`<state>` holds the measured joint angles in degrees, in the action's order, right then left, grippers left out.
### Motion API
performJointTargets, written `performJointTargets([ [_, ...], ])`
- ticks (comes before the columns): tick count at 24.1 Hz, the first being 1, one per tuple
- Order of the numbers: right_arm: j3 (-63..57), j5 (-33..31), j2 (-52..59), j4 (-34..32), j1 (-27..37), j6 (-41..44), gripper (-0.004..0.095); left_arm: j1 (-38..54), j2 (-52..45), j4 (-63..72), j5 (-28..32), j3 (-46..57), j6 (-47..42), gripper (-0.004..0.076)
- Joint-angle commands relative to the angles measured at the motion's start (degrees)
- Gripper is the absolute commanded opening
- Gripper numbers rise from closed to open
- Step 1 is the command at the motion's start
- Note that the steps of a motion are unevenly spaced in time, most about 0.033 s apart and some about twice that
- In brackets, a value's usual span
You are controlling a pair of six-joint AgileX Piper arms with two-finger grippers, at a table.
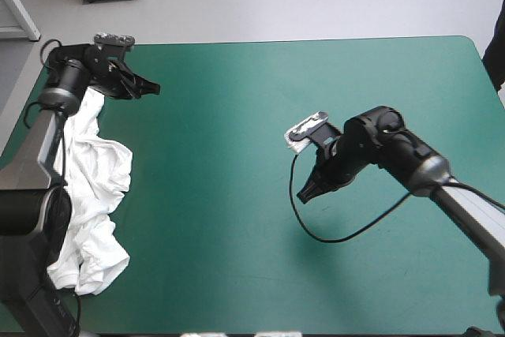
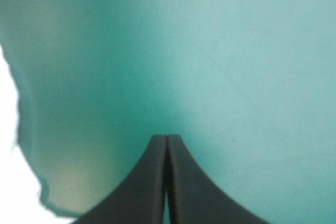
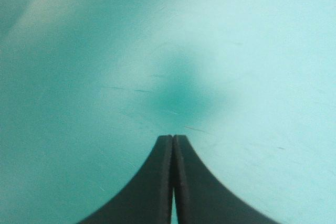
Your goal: Fold the cloth
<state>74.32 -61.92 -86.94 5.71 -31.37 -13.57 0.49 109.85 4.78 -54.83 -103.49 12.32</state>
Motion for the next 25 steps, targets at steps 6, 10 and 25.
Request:
performJointTargets([
  [6,7.2,-6.32,24.2,-20.82,5.1,14.43,0.002,-0.21,-33.74,-3.75,-6.92,8.78,0.51,0.0015],
  [10,9.26,-8.92,29.14,-25.82,5.71,16.54,0.0244,-0.21,-42.91,-6.68,-8.59,14.4,-0.74,0.016],
  [25,11.76,-7.98,23.71,-37.61,7.17,22.52,0.0552,-0.21,-35.47,-20.2,-15.8,24.35,-9.6,0.038],
])
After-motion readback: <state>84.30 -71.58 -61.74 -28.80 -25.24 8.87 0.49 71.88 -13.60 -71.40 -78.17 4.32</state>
